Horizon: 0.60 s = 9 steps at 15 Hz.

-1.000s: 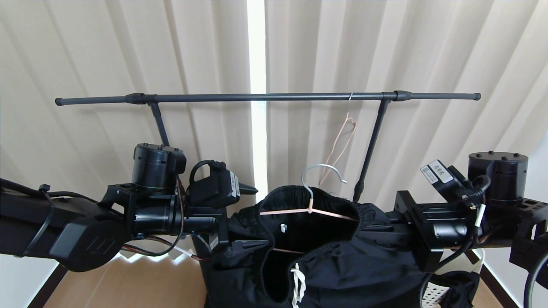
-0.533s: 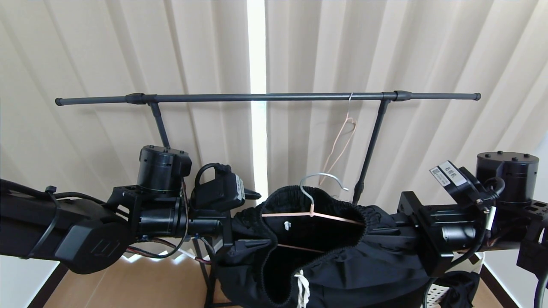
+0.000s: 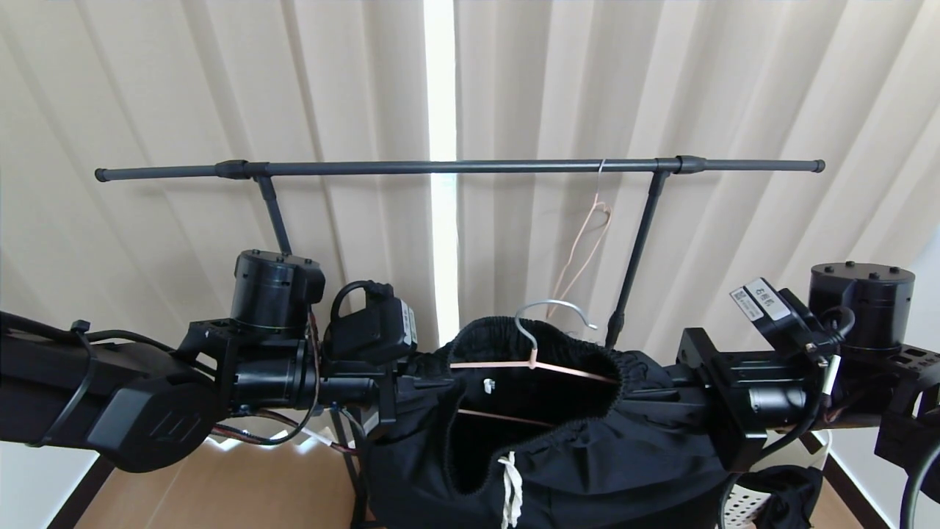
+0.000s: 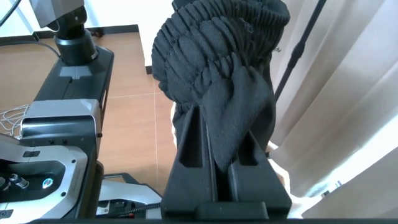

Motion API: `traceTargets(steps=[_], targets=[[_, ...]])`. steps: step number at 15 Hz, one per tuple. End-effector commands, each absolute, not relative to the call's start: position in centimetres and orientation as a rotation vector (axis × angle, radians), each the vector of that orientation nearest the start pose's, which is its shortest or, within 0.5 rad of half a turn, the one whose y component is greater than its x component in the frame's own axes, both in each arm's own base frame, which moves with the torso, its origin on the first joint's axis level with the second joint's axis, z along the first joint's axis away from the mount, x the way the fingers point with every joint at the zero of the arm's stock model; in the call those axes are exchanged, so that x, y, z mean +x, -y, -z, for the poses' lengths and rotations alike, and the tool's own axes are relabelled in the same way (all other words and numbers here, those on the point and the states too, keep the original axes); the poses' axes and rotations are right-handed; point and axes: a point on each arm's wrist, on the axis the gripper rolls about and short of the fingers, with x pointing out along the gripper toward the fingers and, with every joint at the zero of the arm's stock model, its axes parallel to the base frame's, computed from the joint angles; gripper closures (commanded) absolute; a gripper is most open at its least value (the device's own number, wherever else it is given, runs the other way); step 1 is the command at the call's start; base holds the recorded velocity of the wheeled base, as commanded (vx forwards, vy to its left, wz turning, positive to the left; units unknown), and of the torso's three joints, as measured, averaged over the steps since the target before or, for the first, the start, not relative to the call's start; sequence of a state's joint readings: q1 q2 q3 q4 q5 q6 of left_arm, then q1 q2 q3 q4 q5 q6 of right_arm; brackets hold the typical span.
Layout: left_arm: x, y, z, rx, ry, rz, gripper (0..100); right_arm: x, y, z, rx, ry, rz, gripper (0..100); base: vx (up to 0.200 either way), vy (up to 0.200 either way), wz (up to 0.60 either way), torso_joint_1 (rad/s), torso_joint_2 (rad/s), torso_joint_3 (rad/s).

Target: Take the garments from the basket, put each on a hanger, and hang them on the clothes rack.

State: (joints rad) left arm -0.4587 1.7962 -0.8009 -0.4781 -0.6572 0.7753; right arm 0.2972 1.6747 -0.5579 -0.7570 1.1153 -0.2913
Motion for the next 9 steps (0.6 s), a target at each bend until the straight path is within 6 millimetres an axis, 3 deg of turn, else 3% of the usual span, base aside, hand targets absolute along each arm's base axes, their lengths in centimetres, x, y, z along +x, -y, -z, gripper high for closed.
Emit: traceTargets(steps=[1,2,3,9], targets=[[27.2,14.8,-14.2,0.622,-0.080,1.229,100,24.5,-9.6,-14.0,-0.081,-0.163,-1.427,100,0.000,0.000,0.00,0.000,0.00,0.000],[27.2,14.7,-14.2,0.621,-0.080,1.227,100,24.5,-9.6,-13.9,-0.082,-0.168,-1.417,100,0.000,0.000,0.00,0.000,0.00,0.000],[27.2,14.7,-14.3,0.617,-0.081,1.226,100,24.5,-9.6,-13.9,-0.082,-0.170,-1.415,0,0.000,0.000,0.00,0.000,0.00,0.000],[26.8,13.5,-16.2,0.564,-0.066,1.171,100,25.8,-7.7,-12.2,-0.146,-0.143,-1.372,0,0.000,0.000,0.00,0.000,0.00,0.000]])
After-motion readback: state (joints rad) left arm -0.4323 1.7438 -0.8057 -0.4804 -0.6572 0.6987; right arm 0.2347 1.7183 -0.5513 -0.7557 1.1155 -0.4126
